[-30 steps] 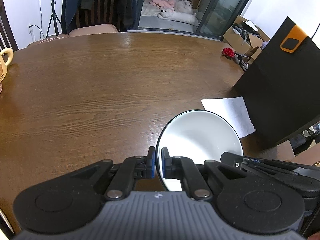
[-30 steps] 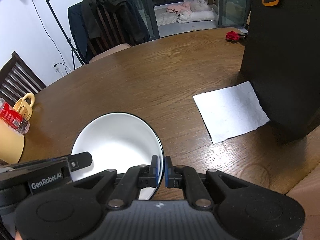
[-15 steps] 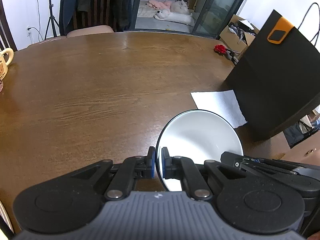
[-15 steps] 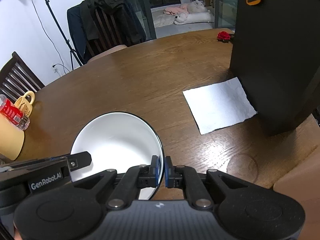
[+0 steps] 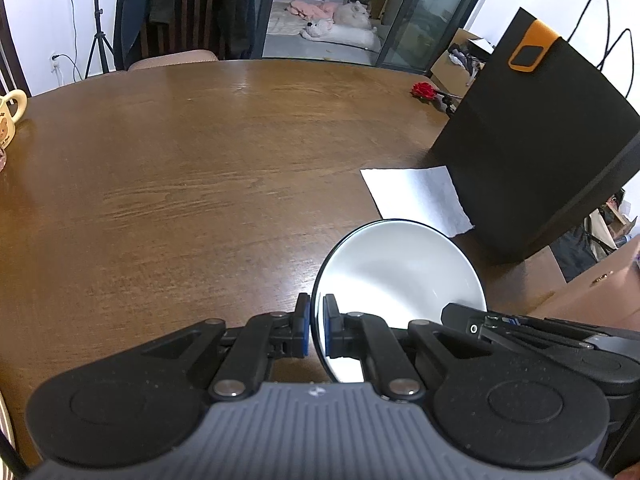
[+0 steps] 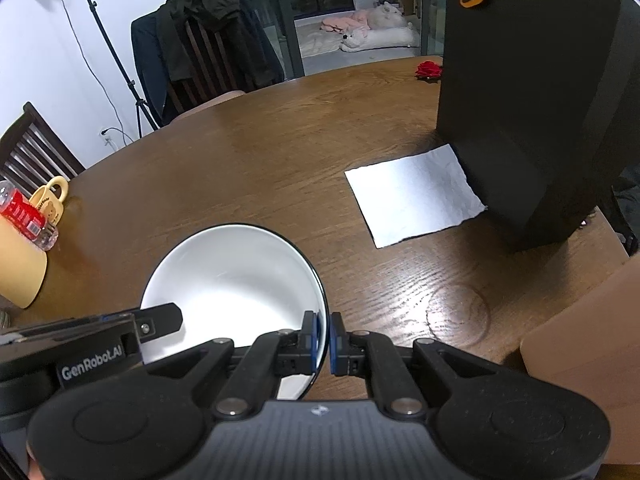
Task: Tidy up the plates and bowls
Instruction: 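Carry the white bowl with both grippers toward the nested blue bowl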
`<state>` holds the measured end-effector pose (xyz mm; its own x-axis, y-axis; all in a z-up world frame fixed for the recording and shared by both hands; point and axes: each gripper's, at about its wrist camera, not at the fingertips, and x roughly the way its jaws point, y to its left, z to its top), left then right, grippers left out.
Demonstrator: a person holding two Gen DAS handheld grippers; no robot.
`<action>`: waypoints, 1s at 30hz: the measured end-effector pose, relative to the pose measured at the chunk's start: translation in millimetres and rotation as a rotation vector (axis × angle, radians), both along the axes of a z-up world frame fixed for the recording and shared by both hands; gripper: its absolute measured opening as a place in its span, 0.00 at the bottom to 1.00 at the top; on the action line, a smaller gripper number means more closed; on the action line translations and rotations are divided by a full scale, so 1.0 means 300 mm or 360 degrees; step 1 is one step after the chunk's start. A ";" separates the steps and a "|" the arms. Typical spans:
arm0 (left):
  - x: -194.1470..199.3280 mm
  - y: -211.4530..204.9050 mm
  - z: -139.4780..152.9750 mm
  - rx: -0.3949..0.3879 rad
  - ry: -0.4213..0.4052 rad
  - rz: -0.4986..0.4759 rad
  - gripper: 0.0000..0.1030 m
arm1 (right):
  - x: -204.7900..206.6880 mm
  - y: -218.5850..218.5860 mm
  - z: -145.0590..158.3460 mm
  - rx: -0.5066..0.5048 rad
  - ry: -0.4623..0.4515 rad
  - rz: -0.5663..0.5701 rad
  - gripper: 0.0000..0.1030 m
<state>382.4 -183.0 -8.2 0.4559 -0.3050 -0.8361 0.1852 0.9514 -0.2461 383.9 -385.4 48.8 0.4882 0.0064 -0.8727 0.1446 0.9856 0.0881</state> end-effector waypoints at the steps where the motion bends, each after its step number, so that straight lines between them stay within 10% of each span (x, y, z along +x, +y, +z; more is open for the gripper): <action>1: -0.007 -0.002 0.002 -0.0001 0.0000 -0.0001 0.06 | -0.008 -0.003 0.002 0.0000 -0.0001 -0.0001 0.06; 30: -0.208 -0.042 0.025 -0.0009 -0.0010 -0.0023 0.06 | -0.221 -0.054 0.023 0.0000 -0.0022 -0.0033 0.06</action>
